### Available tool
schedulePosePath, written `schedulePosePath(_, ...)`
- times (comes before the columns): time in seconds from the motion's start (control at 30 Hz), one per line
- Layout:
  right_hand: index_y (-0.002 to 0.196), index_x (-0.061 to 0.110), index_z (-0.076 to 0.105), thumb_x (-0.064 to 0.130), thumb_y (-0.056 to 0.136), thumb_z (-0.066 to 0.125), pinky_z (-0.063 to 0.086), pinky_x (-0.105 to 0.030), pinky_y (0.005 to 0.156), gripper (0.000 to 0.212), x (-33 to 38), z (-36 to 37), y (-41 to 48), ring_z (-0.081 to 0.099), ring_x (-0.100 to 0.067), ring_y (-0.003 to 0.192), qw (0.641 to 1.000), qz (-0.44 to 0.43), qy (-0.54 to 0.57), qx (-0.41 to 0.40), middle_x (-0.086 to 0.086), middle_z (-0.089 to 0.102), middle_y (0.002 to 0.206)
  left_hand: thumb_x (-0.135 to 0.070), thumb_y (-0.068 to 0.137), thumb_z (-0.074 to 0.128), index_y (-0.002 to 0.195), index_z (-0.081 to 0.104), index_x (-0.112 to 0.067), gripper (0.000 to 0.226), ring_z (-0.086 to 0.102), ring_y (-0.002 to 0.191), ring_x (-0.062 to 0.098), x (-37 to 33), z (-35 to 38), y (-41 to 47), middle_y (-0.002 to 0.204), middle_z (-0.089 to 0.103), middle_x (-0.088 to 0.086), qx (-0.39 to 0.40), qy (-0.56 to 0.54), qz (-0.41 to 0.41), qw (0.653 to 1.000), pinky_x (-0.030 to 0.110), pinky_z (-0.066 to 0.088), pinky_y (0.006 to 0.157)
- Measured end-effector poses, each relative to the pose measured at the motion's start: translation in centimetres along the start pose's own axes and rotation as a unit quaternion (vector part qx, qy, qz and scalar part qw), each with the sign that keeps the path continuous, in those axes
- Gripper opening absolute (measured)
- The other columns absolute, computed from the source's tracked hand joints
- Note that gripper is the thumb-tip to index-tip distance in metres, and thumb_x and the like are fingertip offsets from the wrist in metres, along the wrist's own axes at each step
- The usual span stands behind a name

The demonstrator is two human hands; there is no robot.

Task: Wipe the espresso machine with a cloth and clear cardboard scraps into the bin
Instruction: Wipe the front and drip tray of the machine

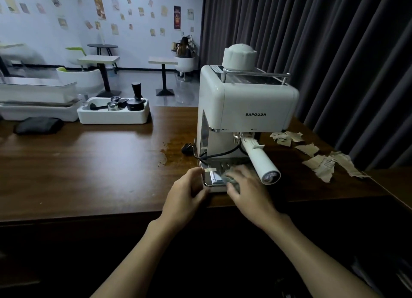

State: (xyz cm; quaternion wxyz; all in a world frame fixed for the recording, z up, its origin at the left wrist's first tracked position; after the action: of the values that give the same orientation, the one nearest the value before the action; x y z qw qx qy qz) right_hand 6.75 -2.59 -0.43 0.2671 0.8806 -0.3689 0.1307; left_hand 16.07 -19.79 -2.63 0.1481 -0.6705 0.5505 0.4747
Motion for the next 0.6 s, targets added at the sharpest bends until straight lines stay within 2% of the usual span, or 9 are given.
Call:
schedulePosePath(0.03, 0.126, 0.019, 0.058, 0.026, 0.092, 0.058, 0.041, -0.024, 0.095, 0.034, -1.4, -0.6, -0.4, 0.049, -0.015, 0.115, 0.998, 0.061, 0.024, -0.012, 0.001, 0.051, 0.127, -0.026, 0.086, 0.074, 0.132, 0.051, -0.032, 0.051, 0.048, 0.104, -0.026, 0.0, 0.0, 0.0, 0.106, 0.055, -0.037, 0.001, 0.002, 0.000, 1.000, 0.002, 0.042, 0.083)
schedulePosePath(0.1, 0.130, 0.015, 0.050, 0.025, 0.089, 0.063, 0.046, -0.035, 0.092, 0.044, -3.7, -2.1, -1.2, 0.055, -0.020, 0.111, 0.979, 0.180, 0.078, -0.049, -0.004, 0.051, 0.130, -0.029, 0.086, 0.074, 0.133, 0.051, -0.032, 0.053, 0.048, 0.110, -0.016, -0.2, 0.2, 0.0, 0.114, 0.055, -0.031, -0.002, 0.016, 0.014, 1.000, 0.017, 0.044, 0.095)
schedulePosePath(0.17, 0.117, 0.017, 0.049, 0.022, 0.087, 0.065, 0.047, -0.034, 0.083, 0.034, -4.6, -2.8, -1.4, 0.057, -0.020, 0.100, 0.970, 0.207, 0.106, -0.064, -0.007, 0.053, 0.122, -0.033, 0.084, 0.075, 0.133, 0.052, -0.031, 0.054, 0.047, 0.122, 0.004, -0.6, 0.5, 0.1, 0.131, 0.054, -0.015, -0.011, 0.059, 0.024, 0.998, 0.032, 0.043, 0.105)
schedulePosePath(0.23, 0.101, 0.025, 0.053, 0.023, 0.087, 0.064, 0.044, -0.027, 0.074, 0.018, -4.7, -2.9, -1.4, 0.056, -0.014, 0.084, 0.974, 0.194, 0.096, -0.065, 0.003, 0.059, 0.097, -0.035, 0.083, 0.076, 0.129, 0.056, -0.029, 0.051, 0.048, 0.123, 0.015, -1.1, 0.8, 0.3, 0.130, 0.058, -0.006, -0.023, 0.096, 0.030, 0.995, 0.037, 0.043, 0.104)
schedulePosePath(0.3, 0.092, 0.028, 0.057, 0.024, 0.088, 0.062, 0.040, -0.021, 0.066, 0.008, -4.4, -2.8, -1.4, 0.051, 0.001, 0.074, 0.975, 0.181, 0.102, -0.077, 0.020, 0.053, 0.083, -0.031, 0.082, 0.077, 0.126, 0.060, -0.026, 0.047, 0.051, 0.119, 0.014, -1.3, 0.8, 0.3, 0.122, 0.064, -0.006, -0.027, 0.094, 0.038, 0.994, 0.037, 0.045, 0.101)
schedulePosePath(0.33, 0.088, 0.029, 0.058, 0.025, 0.089, 0.062, 0.040, -0.019, 0.065, 0.005, -4.3, -2.7, -1.5, 0.051, 0.002, 0.076, 0.976, 0.174, 0.106, -0.073, 0.020, 0.054, 0.083, -0.029, 0.082, 0.077, 0.126, 0.061, -0.025, 0.046, 0.052, 0.118, 0.013, -1.3, 0.7, 0.3, 0.121, 0.065, -0.006, -0.026, 0.086, 0.039, 0.995, 0.037, 0.046, 0.101)
schedulePosePath(0.37, 0.091, 0.028, 0.063, 0.027, 0.090, 0.060, 0.043, -0.019, 0.068, 0.003, -4.1, -2.5, -1.6, 0.054, 0.001, 0.083, 0.977, 0.167, 0.121, -0.059, 0.017, 0.058, 0.089, -0.027, 0.082, 0.078, 0.126, 0.062, -0.023, 0.047, 0.053, 0.117, 0.013, -1.3, 0.5, 0.4, 0.121, 0.065, -0.007, -0.024, 0.082, 0.037, 0.996, 0.037, 0.047, 0.100)
schedulePosePath(0.47, 0.120, 0.023, 0.065, 0.026, 0.093, 0.059, 0.049, -0.032, 0.087, 0.028, -3.1, -1.7, -1.5, 0.058, -0.018, 0.107, 0.980, 0.149, 0.127, -0.022, -0.004, 0.062, 0.114, -0.029, 0.080, 0.079, 0.126, 0.061, -0.022, 0.049, 0.055, 0.110, 0.010, -1.0, -0.4, 0.6, 0.112, 0.059, -0.016, -0.013, 0.077, 0.011, 0.997, 0.029, 0.049, 0.095)
schedulePosePath(0.6, 0.124, 0.020, 0.064, 0.024, 0.094, 0.058, 0.049, -0.034, 0.091, 0.030, -2.2, -1.2, -0.8, 0.056, -0.021, 0.111, 0.976, 0.154, 0.154, -0.026, -0.008, 0.060, 0.119, -0.032, 0.080, 0.079, 0.129, 0.058, -0.025, 0.054, 0.056, 0.113, 0.009, -0.4, -1.0, 0.3, 0.115, 0.056, -0.020, -0.001, 0.086, -0.010, 0.996, 0.018, 0.044, 0.090)
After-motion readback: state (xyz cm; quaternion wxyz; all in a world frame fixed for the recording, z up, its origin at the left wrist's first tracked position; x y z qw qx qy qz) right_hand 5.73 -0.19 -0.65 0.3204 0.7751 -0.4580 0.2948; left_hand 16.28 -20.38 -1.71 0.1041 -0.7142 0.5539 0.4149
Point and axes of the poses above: each hand's wrist, its own y-axis towards the middle knuckle, its own z-axis out of the palm, x = y × z, the point moved 2 cm from there along y, towards the middle knuckle
